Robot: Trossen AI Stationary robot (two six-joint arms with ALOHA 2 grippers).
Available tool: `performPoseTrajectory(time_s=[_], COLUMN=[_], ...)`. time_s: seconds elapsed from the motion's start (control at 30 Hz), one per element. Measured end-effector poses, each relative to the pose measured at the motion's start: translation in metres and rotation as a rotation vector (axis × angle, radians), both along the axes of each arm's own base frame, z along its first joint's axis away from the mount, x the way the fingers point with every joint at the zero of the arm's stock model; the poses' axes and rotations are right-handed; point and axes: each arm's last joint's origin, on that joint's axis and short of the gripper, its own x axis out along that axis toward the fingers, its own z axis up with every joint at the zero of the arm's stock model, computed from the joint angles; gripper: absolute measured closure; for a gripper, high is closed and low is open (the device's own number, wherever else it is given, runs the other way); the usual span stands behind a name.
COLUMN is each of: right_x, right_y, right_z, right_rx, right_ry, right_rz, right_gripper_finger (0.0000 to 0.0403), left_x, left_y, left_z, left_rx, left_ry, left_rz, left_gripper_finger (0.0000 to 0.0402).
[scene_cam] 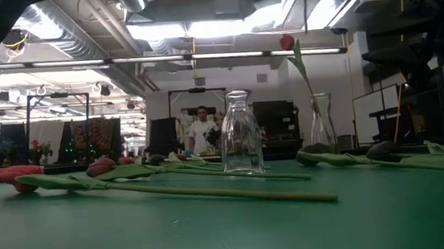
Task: Sort flowers into vase by color
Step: Put the top pink tulip into the top transparent vase
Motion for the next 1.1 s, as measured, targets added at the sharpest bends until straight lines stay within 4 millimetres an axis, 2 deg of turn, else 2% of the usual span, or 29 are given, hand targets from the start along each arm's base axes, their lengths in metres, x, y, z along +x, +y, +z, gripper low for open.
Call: performPoseTrajectory(time_s=[0.13,0.2,0.4,0.57,0.73,0.87,1.0,1.1], right_x=[0.0,0.0,0.0,0.0,0.0,0.0,0.0,0.0], right_y=[0.0,0.0,0.0,0.0,0.0,-0.001,-0.001,-0.001], right_z=[0.001,0.001,0.001,0.001,0.001,0.001,0.001,0.001], right_rx=[-0.025,-0.025,-0.047,-0.048,-0.048,-0.049,-0.049,-0.049], right_ry=[-0.002,-0.001,0.002,0.003,0.003,0.003,0.003,0.003], right_rz=[0.001,0.0,0.0,0.0,0.0,-0.016,-0.034,-0.034], right_gripper_finger=[0.021,0.021,0.021,0.021,0.021,0.021,0.021,0.021], left_x=[0.005,0.007,0.007,-0.006,-0.018,-0.021,-0.019,-0.013], left_y=[-0.001,-0.001,0.006,0.026,0.044,0.054,0.058,0.059], left_z=[0.0,-0.008,-0.045,-0.087,-0.113,-0.119,-0.126,-0.143], left_rx=[0.073,0.096,0.139,0.139,0.112,0.105,0.1,0.068], left_ry=[-0.113,-0.163,-0.283,-0.368,-0.396,-0.377,-0.372,-0.344], left_rz=[-0.031,-0.034,-0.003,0.087,0.136,0.155,0.163,0.153], left_gripper_finger=[0.0401,0.0401,0.0401,0.0401,0.0401,0.0401,0.0401,0.0401])
